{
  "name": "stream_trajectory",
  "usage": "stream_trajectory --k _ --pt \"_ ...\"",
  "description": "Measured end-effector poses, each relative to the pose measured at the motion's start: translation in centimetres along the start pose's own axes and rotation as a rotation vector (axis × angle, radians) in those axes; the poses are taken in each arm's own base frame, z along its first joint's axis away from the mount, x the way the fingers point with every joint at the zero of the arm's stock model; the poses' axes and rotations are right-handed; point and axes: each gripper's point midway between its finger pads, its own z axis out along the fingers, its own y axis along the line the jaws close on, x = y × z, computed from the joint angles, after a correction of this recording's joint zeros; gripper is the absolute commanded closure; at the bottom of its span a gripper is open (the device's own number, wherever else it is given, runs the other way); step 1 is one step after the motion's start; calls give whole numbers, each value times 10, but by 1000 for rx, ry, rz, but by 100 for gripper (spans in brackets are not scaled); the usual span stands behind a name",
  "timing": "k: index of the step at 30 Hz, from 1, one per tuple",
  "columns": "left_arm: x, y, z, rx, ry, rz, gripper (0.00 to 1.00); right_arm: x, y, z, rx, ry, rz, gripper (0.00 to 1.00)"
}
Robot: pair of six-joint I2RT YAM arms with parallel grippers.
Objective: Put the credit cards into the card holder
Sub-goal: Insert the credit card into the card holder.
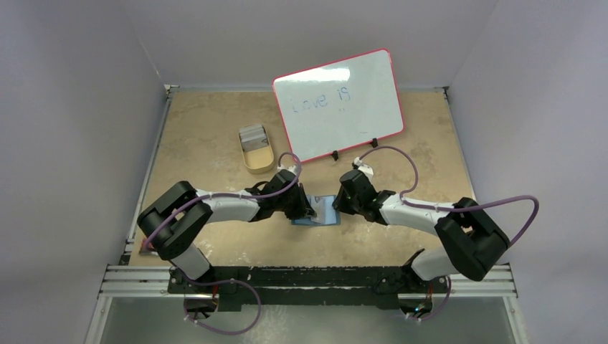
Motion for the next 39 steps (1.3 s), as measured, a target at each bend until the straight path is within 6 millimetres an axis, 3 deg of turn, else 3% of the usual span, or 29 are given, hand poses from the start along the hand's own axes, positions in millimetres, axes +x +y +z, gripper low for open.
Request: stream_trajectory --k 7,12,18,34,39 --pt "0 3 3 -11 -2 5 75 0 0 0 1 -2 3 74" --pt "-5 3 0 -37 -27 16 67 1 1 -1 -4 6 0 72" --pt "-15 11 -10 -98 -87 40 65 6 3 -4 -16 29 -18 72" --pt "-19 13 -7 -108 -107 46 63 9 14 1 -68 44 -18 76" --pt "-31 14 -10 -161 -142 79 62 6 19 6 -67 44 -27 76"
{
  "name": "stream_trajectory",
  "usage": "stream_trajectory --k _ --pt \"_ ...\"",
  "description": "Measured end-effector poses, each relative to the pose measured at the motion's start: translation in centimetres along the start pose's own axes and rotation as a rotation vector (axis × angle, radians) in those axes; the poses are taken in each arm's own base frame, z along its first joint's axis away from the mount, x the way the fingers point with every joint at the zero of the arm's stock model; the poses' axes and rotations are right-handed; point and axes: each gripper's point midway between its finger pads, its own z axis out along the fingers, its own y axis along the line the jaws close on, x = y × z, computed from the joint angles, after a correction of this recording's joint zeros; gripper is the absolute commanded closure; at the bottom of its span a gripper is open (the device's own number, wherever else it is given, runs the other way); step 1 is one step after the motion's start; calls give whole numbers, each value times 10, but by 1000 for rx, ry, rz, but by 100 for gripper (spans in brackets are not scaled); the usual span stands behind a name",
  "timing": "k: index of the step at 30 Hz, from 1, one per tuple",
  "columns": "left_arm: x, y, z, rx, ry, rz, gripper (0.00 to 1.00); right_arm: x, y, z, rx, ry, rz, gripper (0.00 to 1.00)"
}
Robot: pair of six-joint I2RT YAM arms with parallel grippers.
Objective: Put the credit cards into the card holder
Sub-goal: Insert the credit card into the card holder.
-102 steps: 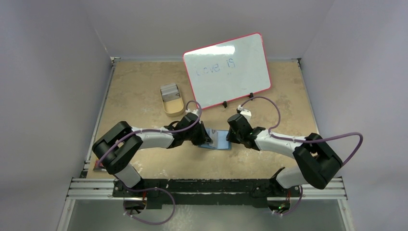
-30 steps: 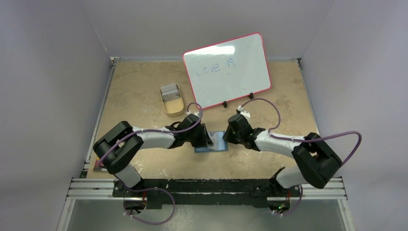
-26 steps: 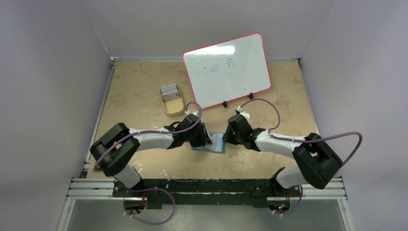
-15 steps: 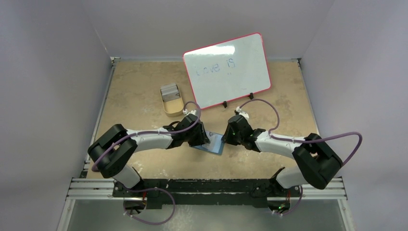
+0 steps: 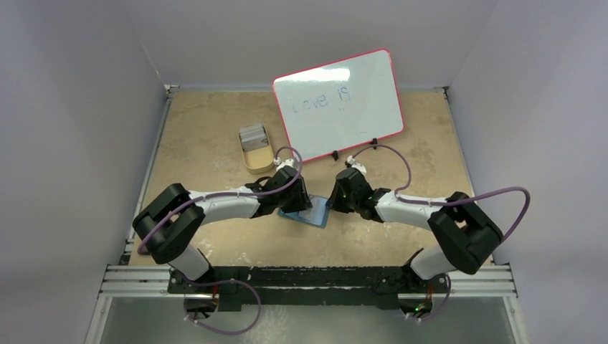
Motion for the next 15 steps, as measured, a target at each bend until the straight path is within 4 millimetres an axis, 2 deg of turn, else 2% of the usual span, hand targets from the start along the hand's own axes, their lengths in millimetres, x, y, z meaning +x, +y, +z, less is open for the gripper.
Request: stream_trajectory --k 15 --pt "-10 13 -1 -82 -42 45 57 -9 9 10 5 -3 -46 76"
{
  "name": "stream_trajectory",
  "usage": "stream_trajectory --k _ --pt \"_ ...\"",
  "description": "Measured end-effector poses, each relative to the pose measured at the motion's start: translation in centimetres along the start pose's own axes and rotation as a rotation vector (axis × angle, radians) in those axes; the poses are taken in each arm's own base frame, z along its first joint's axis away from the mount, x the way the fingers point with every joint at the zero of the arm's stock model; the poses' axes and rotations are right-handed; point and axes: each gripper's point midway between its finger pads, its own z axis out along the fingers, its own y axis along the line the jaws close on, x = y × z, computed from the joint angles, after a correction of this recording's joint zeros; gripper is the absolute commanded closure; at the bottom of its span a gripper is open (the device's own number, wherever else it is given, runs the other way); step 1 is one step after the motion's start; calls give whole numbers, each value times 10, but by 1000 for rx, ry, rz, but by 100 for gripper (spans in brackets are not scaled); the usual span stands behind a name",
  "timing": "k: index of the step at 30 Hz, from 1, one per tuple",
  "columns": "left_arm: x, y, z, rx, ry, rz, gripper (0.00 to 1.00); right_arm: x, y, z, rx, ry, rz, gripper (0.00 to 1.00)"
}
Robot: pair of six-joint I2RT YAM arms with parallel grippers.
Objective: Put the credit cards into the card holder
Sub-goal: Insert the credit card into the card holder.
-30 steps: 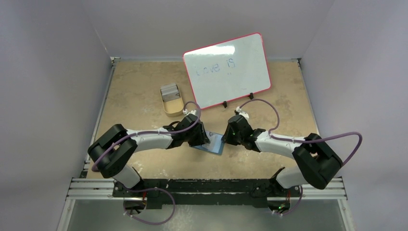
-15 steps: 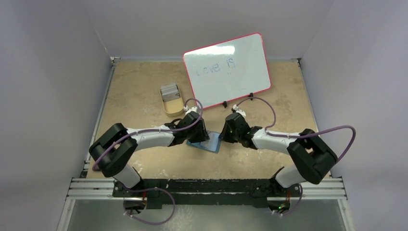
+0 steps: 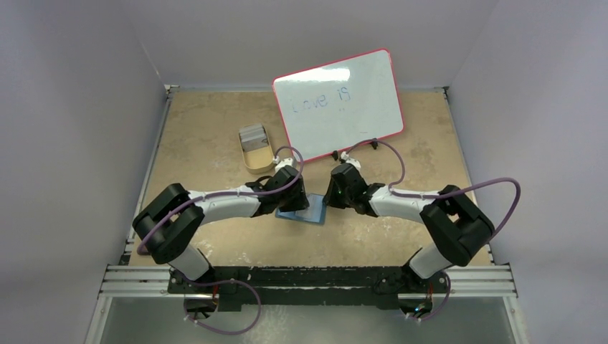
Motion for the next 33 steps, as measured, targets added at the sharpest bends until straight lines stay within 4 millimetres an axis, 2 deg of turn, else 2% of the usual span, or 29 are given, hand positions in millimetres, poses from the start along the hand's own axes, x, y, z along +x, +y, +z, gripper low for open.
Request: stream_trajectory --k 15,26,33 --pt "-2 -11 5 43 2 0 57 -11 0 7 9 -10 -16 77" --pt "-17 -12 -6 27 -56 3 56 -15 -3 4 7 -10 -24 75" --pt "-10 -10 3 30 -34 3 56 -17 0 5 -7 -15 -23 76"
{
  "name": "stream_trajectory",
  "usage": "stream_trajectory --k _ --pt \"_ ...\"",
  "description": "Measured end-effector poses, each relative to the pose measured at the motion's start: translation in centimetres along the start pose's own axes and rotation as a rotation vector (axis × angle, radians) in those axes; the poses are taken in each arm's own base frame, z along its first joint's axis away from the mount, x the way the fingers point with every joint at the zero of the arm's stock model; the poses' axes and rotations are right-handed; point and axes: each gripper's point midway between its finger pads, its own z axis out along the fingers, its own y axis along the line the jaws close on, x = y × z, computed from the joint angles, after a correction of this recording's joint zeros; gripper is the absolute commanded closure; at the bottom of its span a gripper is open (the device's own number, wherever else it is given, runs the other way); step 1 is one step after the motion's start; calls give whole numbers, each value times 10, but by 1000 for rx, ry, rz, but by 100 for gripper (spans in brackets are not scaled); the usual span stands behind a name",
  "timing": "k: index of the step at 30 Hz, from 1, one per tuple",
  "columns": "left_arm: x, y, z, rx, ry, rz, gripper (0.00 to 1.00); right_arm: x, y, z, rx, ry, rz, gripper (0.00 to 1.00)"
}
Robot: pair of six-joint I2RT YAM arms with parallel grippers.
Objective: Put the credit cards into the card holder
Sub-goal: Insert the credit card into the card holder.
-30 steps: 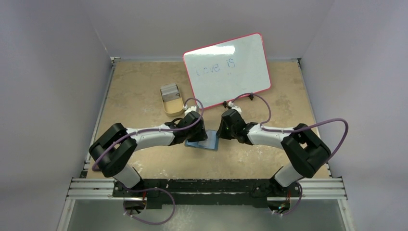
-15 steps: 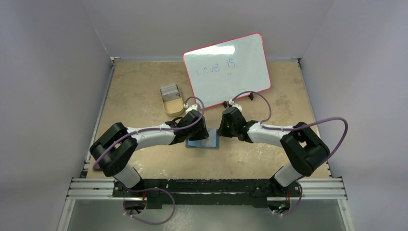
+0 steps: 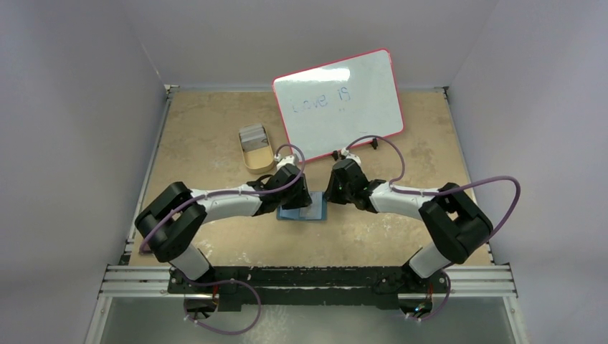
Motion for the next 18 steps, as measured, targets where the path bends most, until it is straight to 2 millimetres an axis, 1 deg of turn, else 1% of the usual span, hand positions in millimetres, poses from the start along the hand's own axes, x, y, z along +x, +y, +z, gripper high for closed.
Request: stream_trajectory --k 5,7,12,16,18 --pt "4 1 4 1 14 1 56 2 2 0 -11 11 0 76" --pt "5 -2 7 15 17 -7 57 2 2 0 -14 13 0 75" --pt "7 -17 12 80 33 -37 57 2 2 0 -14 13 1 76" --pt "7 -27 10 128 42 -56 57 3 2 0 -12 14 1 76" --pt "6 -29 9 136 40 -57 57 4 0 0 -10 16 1 76"
